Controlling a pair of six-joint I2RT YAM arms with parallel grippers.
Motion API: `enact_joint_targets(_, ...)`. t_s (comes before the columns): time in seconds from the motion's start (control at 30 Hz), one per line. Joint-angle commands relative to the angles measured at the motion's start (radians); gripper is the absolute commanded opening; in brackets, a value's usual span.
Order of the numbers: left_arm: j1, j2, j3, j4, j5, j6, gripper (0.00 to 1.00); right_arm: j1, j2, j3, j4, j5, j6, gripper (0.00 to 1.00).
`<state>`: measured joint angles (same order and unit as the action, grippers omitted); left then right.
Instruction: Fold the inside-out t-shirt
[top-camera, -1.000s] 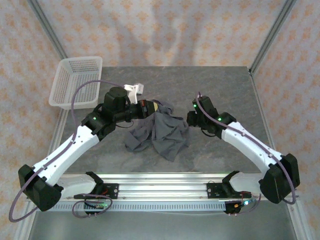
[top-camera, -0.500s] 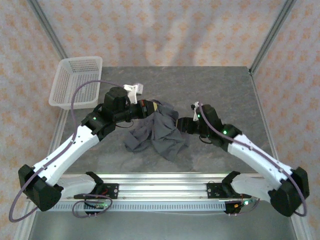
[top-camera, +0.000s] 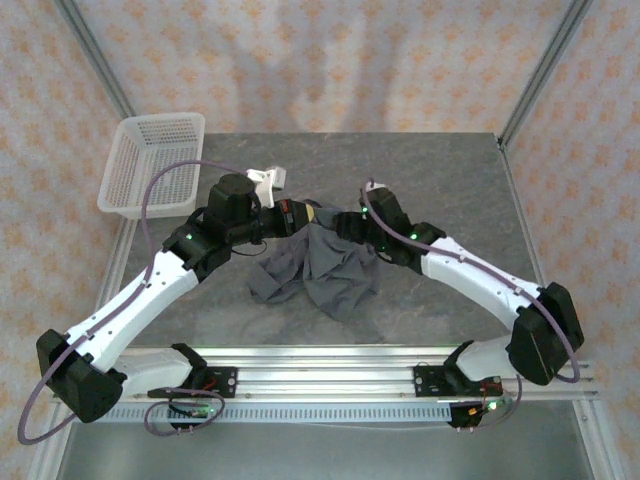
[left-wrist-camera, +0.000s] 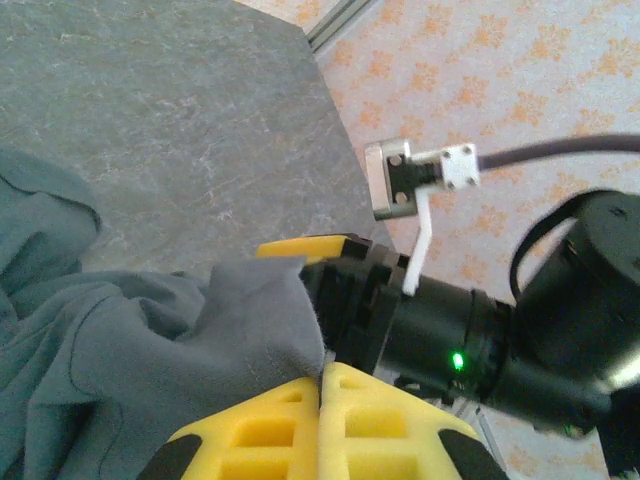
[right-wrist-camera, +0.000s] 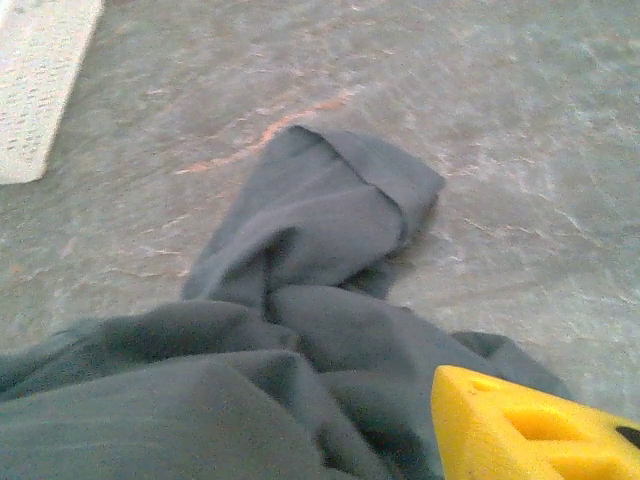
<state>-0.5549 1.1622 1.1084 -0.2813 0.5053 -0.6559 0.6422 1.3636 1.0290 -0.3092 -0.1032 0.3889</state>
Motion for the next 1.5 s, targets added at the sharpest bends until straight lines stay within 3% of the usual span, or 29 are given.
enact_joint_targets(0.0, -0.002, -0.027, -0.01, 0.0, -0.029, 0.01, 0.0, -0.092, -0.026, -0.043, -0.085, -0.173, 0.146, 0.56)
enact_joint_targets(0.17, -0.002, -0.013, -0.019, 0.018, -0.023, 0.006, 0.0, -0.188, -0.135, -0.212, 0.04, -0.441, 0.268, 0.58)
enact_joint_targets(0.27, -0.002, 0.003, -0.019, 0.029, -0.011, 0.001, 0.0, -0.216, -0.175, -0.265, 0.131, -0.537, 0.335, 0.49)
enact_joint_targets(0.4, -0.002, 0.013, -0.017, 0.026, -0.009, 0.002, 0.0, -0.225, -0.175, -0.289, 0.175, -0.609, 0.342, 0.32)
enact_joint_targets(0.5, -0.002, 0.011, -0.02, 0.021, -0.02, 0.006, 0.0, -0.238, -0.175, -0.303, 0.102, -0.531, 0.292, 0.25)
enact_joint_targets(0.57, -0.002, 0.017, -0.021, 0.023, -0.021, 0.0, 0.0, -0.242, -0.175, -0.289, 0.08, -0.521, 0.257, 0.37)
enact_joint_targets(0.63, -0.002, 0.034, -0.021, 0.034, -0.01, -0.008, 0.0, -0.234, -0.224, -0.294, 0.216, -0.677, 0.267, 0.56)
enact_joint_targets(0.67, -0.002, 0.044, -0.02, 0.038, -0.007, -0.008, 0.0, -0.229, -0.253, -0.296, 0.261, -0.693, 0.271, 0.59)
enact_joint_targets(0.8, 0.005, 0.11, -0.019, 0.034, -0.05, 0.011, 0.0, -0.214, -0.469, -0.336, 0.257, -0.445, 0.203, 0.7)
enact_joint_targets(0.93, 0.082, 0.202, -0.061, 0.078, -0.08, -0.065, 0.0, -0.163, -0.565, -0.384, 0.292, -0.332, 0.182, 0.72)
enact_joint_targets(1.13, 0.26, 0.31, -0.192, 0.154, -0.13, -0.125, 0.0, 0.052, -0.461, -0.339, 0.212, -0.208, 0.087, 0.73)
enact_joint_targets(1.23, 0.358, 0.368, -0.276, 0.246, -0.055, -0.156, 0.0, 0.093, -0.376, -0.308, 0.23, -0.217, 0.097, 0.73)
enact_joint_targets(1.27, 0.385, 0.369, -0.305, 0.277, -0.033, -0.172, 0.03, 0.097, -0.357, -0.298, 0.229, -0.219, 0.1, 0.73)
enact_joint_targets(1.33, 0.445, 0.323, -0.372, 0.332, -0.007, -0.19, 0.24, 0.099, -0.319, -0.271, 0.211, -0.216, 0.098, 0.72)
enact_joint_targets(1.47, 0.476, 0.126, -0.357, 0.122, -0.128, -0.051, 0.49, 0.099, -0.283, -0.241, 0.166, -0.19, 0.072, 0.72)
